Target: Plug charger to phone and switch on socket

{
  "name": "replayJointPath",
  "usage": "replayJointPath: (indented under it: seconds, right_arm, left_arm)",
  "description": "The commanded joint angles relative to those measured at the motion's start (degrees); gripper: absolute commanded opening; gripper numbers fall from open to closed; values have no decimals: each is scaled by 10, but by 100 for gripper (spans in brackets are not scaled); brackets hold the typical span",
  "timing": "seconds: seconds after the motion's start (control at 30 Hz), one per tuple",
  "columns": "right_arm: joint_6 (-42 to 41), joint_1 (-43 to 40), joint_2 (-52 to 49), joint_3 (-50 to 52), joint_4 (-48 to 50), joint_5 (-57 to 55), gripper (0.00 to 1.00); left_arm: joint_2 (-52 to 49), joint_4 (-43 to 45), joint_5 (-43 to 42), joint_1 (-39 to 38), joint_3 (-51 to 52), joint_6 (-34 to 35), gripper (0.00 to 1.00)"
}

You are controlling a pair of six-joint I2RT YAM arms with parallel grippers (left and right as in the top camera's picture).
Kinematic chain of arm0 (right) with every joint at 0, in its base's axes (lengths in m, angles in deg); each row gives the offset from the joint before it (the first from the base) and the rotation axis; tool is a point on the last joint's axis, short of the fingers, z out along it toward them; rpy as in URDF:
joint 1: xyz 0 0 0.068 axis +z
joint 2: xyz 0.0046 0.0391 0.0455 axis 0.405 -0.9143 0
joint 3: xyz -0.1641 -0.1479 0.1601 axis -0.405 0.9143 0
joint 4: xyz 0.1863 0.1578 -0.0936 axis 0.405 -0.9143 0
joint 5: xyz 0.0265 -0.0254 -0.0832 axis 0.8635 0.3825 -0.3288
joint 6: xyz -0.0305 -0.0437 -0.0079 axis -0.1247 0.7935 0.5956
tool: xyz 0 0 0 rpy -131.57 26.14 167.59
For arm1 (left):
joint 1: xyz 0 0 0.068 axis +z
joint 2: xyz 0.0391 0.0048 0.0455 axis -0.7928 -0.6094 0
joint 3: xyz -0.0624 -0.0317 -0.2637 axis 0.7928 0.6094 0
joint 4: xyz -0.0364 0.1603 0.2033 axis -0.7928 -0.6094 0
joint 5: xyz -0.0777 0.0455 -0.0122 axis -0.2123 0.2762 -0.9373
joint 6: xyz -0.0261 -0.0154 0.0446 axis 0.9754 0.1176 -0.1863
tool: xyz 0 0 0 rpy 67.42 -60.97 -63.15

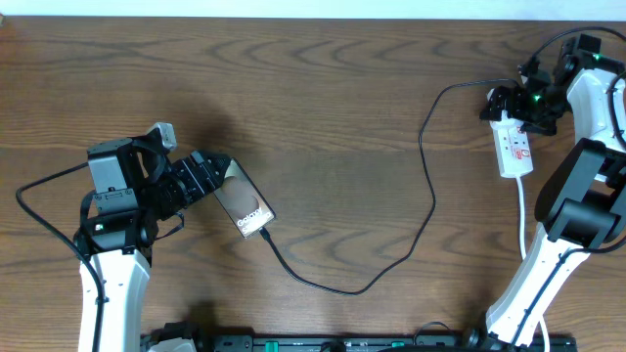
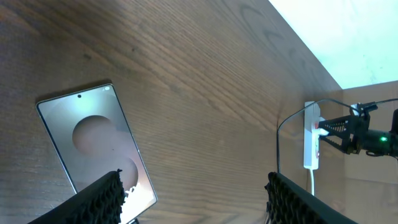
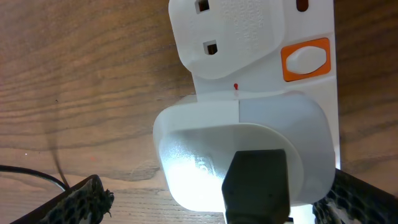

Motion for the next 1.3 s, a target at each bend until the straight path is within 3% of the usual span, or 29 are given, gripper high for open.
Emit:
replayJointPath:
  seconds: [0.0,0.37,0.53,0.87,1.27]
  right_arm:
    - [0,20,-8,-10,-5,65,99]
    - [-28,56,-8,-4,-9,84,99]
    - [-37,64,-8,21,23,125,93]
    - [-47,59,-5,23,5,-12,96]
    - [-56,13,19,-28,9,-43,99]
  left_arm:
    - [-1,-2,7,-2,2,-9,71]
    - [-1,-8,7,-2,2,-12,71]
    - [-1,-11,7,-2,2,-21,71]
    - [-1,-12,7,-2,2,-23,71]
    - [-1,-12,20,-2,2,-25,71]
